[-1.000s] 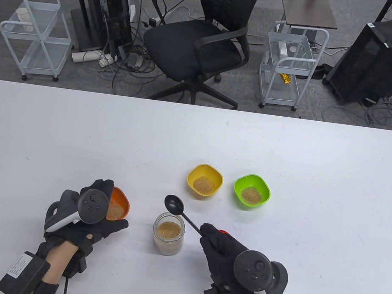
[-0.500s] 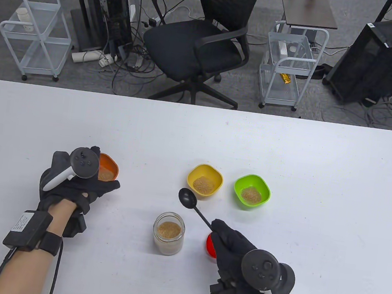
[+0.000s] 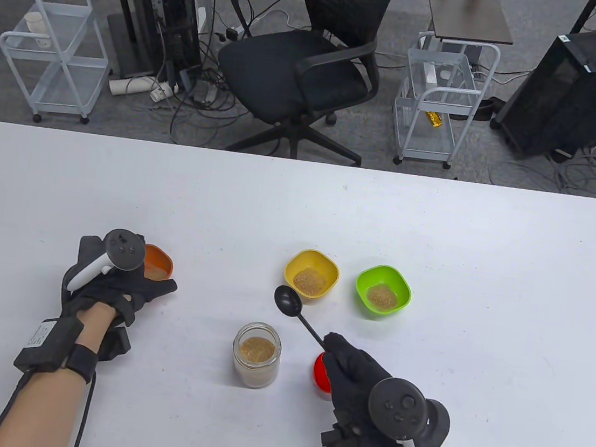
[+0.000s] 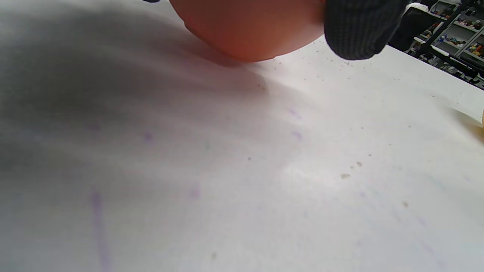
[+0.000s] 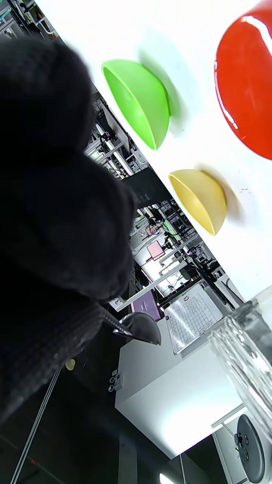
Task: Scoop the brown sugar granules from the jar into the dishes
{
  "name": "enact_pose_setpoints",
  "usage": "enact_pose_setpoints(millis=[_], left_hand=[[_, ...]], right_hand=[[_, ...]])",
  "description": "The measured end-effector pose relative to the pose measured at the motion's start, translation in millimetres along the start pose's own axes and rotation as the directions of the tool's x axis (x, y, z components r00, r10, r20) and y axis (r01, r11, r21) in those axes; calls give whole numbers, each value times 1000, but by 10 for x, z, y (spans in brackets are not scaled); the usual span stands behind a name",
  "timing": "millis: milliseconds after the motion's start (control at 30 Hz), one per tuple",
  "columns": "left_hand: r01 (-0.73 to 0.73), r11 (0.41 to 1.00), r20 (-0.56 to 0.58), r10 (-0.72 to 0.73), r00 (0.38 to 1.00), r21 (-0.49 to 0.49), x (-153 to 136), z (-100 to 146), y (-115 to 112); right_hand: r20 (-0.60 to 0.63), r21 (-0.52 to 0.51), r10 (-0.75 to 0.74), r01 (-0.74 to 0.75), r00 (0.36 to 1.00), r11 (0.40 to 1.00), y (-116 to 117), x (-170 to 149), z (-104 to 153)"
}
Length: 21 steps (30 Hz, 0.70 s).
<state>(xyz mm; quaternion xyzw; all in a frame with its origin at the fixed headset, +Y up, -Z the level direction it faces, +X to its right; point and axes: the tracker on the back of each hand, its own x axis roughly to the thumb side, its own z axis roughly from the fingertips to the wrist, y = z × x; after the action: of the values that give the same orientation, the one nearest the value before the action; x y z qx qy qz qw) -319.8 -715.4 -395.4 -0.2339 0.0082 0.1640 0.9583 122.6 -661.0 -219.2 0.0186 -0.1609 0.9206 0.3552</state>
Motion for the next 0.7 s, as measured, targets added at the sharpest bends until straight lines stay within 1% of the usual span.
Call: enact_pose_setpoints(millis=[133, 200, 367, 467, 633, 700], left_hand=[[6, 1000, -6, -6, 1000, -9, -20, -19, -63], [-25, 1000, -5, 25, 1000, 3, -25, -20, -72], [0, 1000, -1, 0, 1000, -23, -8, -1, -45], [18, 1000, 10, -18, 1000, -13, 20, 45, -12], [50, 996, 74, -56, 996, 70, 131, 225, 52], [95, 989, 99, -106, 989, 112, 199, 334, 66]], right_hand=[[3, 4, -2, 2, 1000, 1000, -2, 1, 1], [4, 2, -4, 4, 1000, 1000, -3, 1, 3], [6, 9, -3, 3, 1000, 1000, 2, 2, -1], [9, 12, -5, 5, 1000, 1000, 2, 2, -3], [11, 22, -11, 11, 1000, 1000, 11, 4, -5], [13, 30, -11, 10, 1000, 999, 25, 5, -6]])
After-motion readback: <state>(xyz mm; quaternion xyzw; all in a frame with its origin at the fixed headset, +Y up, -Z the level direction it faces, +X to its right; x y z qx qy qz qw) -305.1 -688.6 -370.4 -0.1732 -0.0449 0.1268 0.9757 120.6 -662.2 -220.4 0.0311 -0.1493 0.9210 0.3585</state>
